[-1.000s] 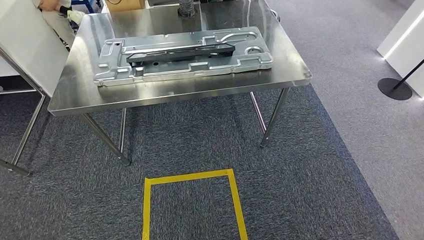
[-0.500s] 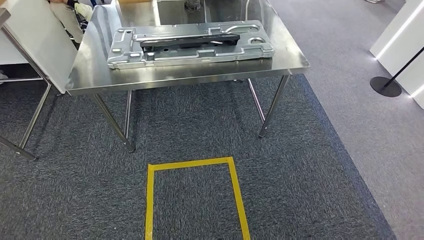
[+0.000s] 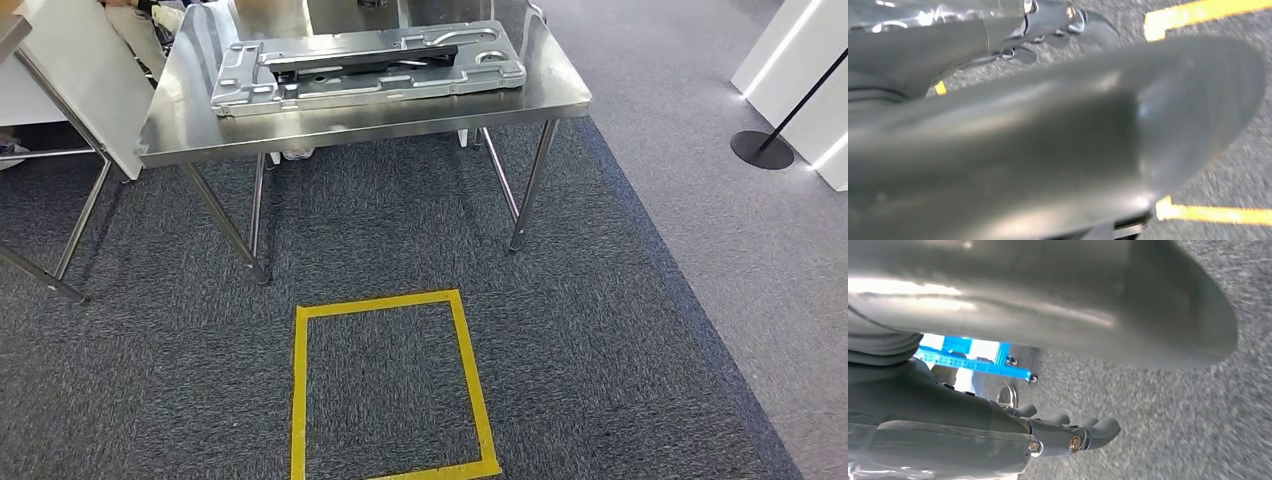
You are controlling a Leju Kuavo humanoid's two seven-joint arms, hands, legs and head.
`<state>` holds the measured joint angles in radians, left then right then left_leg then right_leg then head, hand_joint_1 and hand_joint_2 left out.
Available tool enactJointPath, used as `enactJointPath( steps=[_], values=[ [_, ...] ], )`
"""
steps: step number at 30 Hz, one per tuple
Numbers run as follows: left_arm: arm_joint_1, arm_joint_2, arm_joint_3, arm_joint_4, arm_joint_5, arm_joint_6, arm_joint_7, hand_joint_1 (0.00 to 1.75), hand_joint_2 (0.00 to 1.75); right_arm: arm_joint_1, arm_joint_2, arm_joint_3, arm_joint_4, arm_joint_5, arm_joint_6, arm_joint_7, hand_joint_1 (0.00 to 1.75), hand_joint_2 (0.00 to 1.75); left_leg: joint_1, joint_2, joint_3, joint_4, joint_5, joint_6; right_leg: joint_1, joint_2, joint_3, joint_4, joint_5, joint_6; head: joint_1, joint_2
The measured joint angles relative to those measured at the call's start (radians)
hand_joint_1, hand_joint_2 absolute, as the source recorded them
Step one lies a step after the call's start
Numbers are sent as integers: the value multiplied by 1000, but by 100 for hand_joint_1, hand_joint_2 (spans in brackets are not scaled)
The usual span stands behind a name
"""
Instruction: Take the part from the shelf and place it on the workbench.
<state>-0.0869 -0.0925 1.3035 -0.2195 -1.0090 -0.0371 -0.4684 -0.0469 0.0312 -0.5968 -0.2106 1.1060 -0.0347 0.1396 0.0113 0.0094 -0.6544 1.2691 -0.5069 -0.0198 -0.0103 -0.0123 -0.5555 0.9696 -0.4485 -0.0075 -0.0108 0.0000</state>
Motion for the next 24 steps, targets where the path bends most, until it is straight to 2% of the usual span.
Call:
enactJointPath(
  steps=[1, 2, 3, 4, 6, 7, 8, 10, 11, 12, 13, 14, 16, 17, 18, 19, 20, 21, 23, 24],
  values=[
    [-1, 0, 0, 0, 0, 0, 3, 0, 0, 0, 1, -3, 0, -6, 0, -5, 0, 0, -1, 0, 59, -68, 14, 5, 0, 0, -10, 4, 7, 4, 0, 0],
    [-3, 1, 0, 0, 0, 1, 6, 0, 0, 0, 2, -8, 0, -15, 0, -14, 0, 0, -3, 0, 122, -149, 12, 10, 1, 1, -17, 9, 12, 8, 0, 0],
    [-6, 1, 0, 0, 0, 2, 9, 0, 0, 0, 3, -15, 1, -29, 1, -28, 0, 0, -5, 0, 174, -224, -3, 16, 2, 0, -22, 15, 17, 13, 1, 0],
    [-7, 1, 0, 0, 0, 3, 12, 0, 0, -1, 4, -24, 1, -47, 4, -45, 0, 0, -7, 0, 206, -275, -21, 21, 3, -1, -26, 19, 22, 19, 1, 0],
    [-6, 0, 0, 0, -2, 6, 17, 0, 0, -2, 5, -52, 1, -90, 14, -77, 0, 0, -8, 1, 213, -307, -32, 31, 4, -2, -33, 22, 32, 32, 2, 0],
    [-3, -1, 0, 0, -3, 8, 19, 0, 0, -2, 5, -68, 1, -109, 20, -87, 0, 0, -7, 2, 208, -308, -26, 37, 2, -1, -38, 30, 27, 38, 2, 0],
    [-1, -3, 0, 0, -4, 10, 21, 0, 0, -2, 5, -84, 1, -123, 25, -94, 0, 0, -5, 3, 203, -310, -19, 45, 0, 1, -48, 53, 7, 44, 2, 0],
    [1, -4, 0, 0, -6, 13, 23, 0, 0, 1, 6, -114, 1, -141, 33, -99, 0, 87, -6, 4, 188, -311, -4, 55, -3, 5, -93, 163, -69, 53, 3, 0],
    [2, -4, 0, 0, -6, 14, 23, 0, 0, 2, 7, -125, 2, -144, 35, -99, 0, 131, -7, 4, 180, -310, 1, 57, -3, 5, -120, 234, -108, 57, 3, 0],
    [3, -4, 0, 0, -6, 15, 23, 0, 0, 4, 8, -135, 2, -147, 36, -100, 0, 175, -9, 4, 171, -308, 6, 58, -4, 6, -140, 291, -135, 60, 3, 0],
    [5, -4, 0, 0, -6, 15, 23, 0, 0, 5, 8, -142, 2, -147, 35, -100, 0, 175, -11, 4, 164, -306, 10, 57, -4, 6, -143, 316, -142, 61, 3, 0],
    [6, -4, 0, 0, -6, 15, 24, 0, 0, 6, 8, -148, 2, -147, 34, -100, 0, 175, -12, 4, 159, -303, 13, 56, -4, 6, -124, 298, -129, 60, 3, 0],
    [6, -5, 0, 0, -6, 15, 26, 0, 0, 6, 8, -159, 2, -144, 29, -95, 0, 175, -12, 4, 150, -293, 14, 54, -7, 6, -37, 164, -75, 63, 3, 0],
    [5, -4, 0, 0, -6, 15, 28, 0, 44, 5, 9, -162, 3, -141, 24, -89, 0, 131, -14, 3, 145, -283, 11, 53, -9, 9, 2, 94, -55, 61, 4, 0],
    [4, -4, 0, 0, -6, 15, 32, 0, 87, 4, 11, -165, 3, -137, 19, -83, 0, 87, -18, 3, 139, -275, 9, 52, -11, 11, 27, 48, -47, 56, 3, 0],
    [2, -3, 0, 0, -5, 16, 37, 0, 131, 4, 12, -167, 3, -134, 15, -78, 0, 44, -22, 2, 133, -269, 7, 50, -11, 13, 36, 27, -46, 52, 3, 0],
    [2, -2, 0, -1, -5, 17, 43, 0, 175, 3, 14, -170, 3, -133, 12, -76, 0, 44, -24, 1, 129, -265, 6, 48, -8, 15, 35, 25, -47, 42, 2, 0],
    [2, -2, 0, -1, -6, 20, 50, 0, 175, 3, 14, -173, 3, -133, 12, -77, 0, 87, -24, 1, 128, -265, 9, 46, -6, 14, 33, 26, -46, 37, 0, 0],
    [3, -2, 0, -1, -7, 26, 65, 0, 175, 3, 14, -182, 3, -136, 15, -78, 0, 175, -22, 0, 127, -266, 11, 42, -2, 14, 32, 26, -43, 34, 1, 0],
    [3, -2, 0, -1, -8, 27, 69, 0, 175, 3, 14, -184, 3, -136, 15, -78, 0, 175, -21, 0, 127, -266, 11, 42, -2, 14, 32, 26, -43, 34, 0, 0]
  ],
)
